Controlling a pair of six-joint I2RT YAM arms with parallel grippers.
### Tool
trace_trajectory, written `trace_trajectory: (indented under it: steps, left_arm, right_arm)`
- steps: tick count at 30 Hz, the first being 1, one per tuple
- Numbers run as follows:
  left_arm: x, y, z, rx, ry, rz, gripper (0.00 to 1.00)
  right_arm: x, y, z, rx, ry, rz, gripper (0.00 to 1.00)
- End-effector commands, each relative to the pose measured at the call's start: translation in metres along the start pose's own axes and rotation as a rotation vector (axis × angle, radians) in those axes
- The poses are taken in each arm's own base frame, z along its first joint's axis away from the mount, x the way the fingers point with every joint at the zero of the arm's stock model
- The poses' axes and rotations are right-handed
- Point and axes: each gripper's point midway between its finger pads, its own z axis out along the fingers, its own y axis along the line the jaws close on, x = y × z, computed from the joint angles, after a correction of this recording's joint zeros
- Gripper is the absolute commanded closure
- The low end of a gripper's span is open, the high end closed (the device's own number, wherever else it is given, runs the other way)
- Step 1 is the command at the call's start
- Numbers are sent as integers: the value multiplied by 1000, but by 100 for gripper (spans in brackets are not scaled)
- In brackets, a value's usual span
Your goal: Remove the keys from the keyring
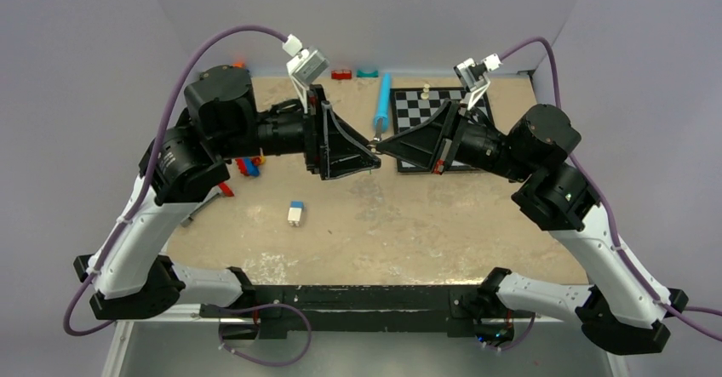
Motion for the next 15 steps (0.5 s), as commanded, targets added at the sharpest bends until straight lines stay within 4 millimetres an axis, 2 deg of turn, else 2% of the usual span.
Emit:
trace_trajectory:
  steps: [1,4,15]
  left_arm:
    - [-13,-16,-18,28,-49,56,42]
    - [-15,-16,-20,16,-60,61,49]
    - [-14,-17,-9,48,-39,47,66]
  right_arm:
    - [-7,19,-4,-51,-14,-40,100]
    - [-8,19,-4,-52,-17,-41,100]
    - [-6,18,-3,-60,-15,-30,100]
